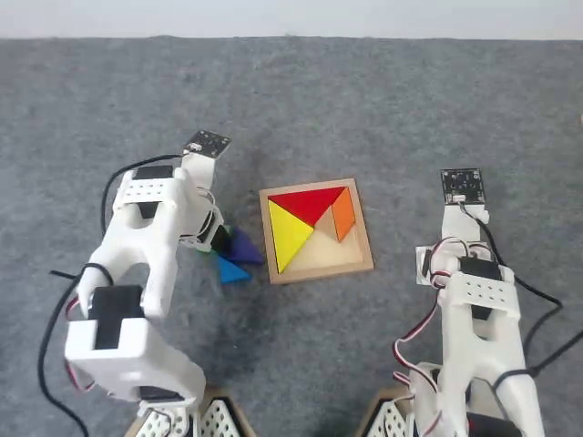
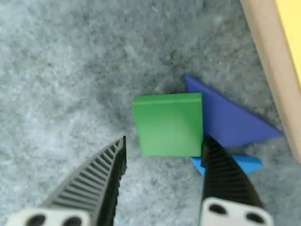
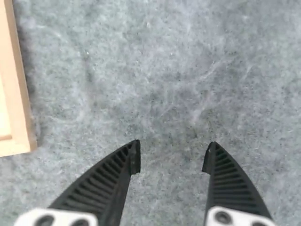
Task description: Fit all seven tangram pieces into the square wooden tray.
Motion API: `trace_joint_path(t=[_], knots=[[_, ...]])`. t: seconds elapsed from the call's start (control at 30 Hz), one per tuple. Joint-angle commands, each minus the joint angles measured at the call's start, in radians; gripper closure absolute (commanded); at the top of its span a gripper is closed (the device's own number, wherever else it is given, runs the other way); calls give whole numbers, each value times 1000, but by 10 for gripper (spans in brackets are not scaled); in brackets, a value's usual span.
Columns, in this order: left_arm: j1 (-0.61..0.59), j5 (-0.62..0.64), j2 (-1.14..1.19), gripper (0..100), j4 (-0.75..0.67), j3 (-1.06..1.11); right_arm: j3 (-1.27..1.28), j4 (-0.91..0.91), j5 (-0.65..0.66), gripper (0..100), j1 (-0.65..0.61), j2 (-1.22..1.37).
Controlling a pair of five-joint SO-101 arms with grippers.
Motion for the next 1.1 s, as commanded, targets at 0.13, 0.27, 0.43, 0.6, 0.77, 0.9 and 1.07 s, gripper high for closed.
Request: trace_joint_path(t=[0.13,0.27,0.43,0.6,0.77,0.9,1.07], knots=[[54,-9,32,833,-31,8,-29,4,11,764,-8,-30],[89,-5,32,834,-29,8,-29,4,11,764,-8,-30],[83,0,32,867,-25,-18,-29,4,11,764,-8,-30],[72,18,32,867,63,-128,-29,4,11,764,-8,-30],[72,20,31,869,147,-240,-29,4,11,764,-8,-30],[74,44,31,867,193,-309,-29,4,11,764,-8,-30],[74,48,43,795,198,-295,-29,4,11,764,-8,-30]])
